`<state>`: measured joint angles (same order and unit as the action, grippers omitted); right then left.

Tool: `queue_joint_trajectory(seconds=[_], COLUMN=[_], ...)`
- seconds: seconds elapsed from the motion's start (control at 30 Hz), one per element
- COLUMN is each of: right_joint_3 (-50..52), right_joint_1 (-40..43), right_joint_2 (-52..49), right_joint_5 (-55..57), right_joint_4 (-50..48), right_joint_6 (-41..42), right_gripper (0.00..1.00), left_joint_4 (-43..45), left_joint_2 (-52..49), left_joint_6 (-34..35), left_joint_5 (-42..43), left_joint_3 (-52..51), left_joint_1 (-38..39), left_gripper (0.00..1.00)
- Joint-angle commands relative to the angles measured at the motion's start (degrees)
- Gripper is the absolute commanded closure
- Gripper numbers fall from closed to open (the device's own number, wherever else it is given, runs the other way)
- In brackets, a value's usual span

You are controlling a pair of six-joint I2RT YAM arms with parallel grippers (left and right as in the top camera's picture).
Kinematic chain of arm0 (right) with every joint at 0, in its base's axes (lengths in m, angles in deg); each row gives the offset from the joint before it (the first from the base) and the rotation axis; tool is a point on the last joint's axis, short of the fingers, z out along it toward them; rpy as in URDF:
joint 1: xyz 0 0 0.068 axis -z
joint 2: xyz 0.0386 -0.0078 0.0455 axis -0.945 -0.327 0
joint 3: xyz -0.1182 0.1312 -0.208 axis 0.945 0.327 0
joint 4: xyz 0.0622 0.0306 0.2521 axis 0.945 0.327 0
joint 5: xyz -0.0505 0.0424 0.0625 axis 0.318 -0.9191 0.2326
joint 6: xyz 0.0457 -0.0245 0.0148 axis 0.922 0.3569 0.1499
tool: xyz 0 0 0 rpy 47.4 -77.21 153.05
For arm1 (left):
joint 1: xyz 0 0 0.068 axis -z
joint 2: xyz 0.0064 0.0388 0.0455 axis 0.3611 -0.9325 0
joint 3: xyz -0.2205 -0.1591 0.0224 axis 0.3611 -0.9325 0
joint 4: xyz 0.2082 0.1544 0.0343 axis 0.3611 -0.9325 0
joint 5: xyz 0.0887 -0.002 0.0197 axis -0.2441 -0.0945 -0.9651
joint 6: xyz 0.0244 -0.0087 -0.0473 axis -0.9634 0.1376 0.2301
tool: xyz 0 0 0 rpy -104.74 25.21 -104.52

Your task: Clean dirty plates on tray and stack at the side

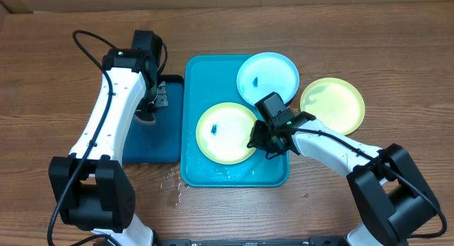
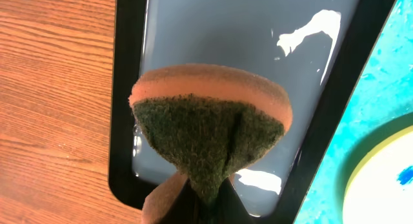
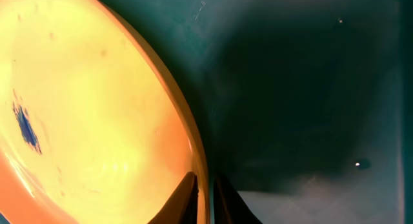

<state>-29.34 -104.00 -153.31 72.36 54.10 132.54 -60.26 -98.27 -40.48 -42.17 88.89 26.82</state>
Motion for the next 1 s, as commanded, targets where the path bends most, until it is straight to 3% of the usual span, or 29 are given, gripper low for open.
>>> queue_joint_trajectory(seconds=[0.0, 0.23, 0.43, 0.77, 0.8, 0.9, 0.97], right_joint_3=[-0.9, -0.2, -0.2, -0.2, -0.2, -0.2, -0.2], right_joint_1=[-0.3, -0.4, -1.0, -1.5, -1.5, -1.5, -1.5], right_joint_2=[-0.5, -0.5, -0.5, -0.5, -0.5, -0.5, -0.5], right_joint_5=[0.1, 0.1, 0.1, 0.2, 0.2, 0.5, 1.2], right_joint_4=[-0.4, -1.4, -1.4, -2.3, -2.3, -2.7, -2.7], right_joint_6=[0.0, 1.5, 1.5, 1.5, 1.5, 1.5, 1.5], right_gripper=[0.87, 0.87, 0.96, 0.96, 0.95, 0.78, 0.78], left_joint_4=[-0.3, -0.7, -1.0, -0.1, 0.2, 1.3, 1.4], left_joint_2=[-0.3, -0.3, -0.3, -0.3, -0.3, -0.3, -0.3], left_joint_6=[1.0, 1.0, 1.0, 0.9, 0.3, -2.4, -2.5], left_joint_5=[-2.4, -3.2, -3.2, -2.3, -1.5, 2.2, 2.8], left_joint_3=[1.4, 1.4, 0.8, -0.9, -0.9, -0.9, -0.9], left_joint_1=[0.3, 0.3, 0.3, 0.3, 0.3, 0.3, 0.3], left_gripper=[0.96, 0.96, 0.96, 0.96, 0.96, 0.96, 0.96])
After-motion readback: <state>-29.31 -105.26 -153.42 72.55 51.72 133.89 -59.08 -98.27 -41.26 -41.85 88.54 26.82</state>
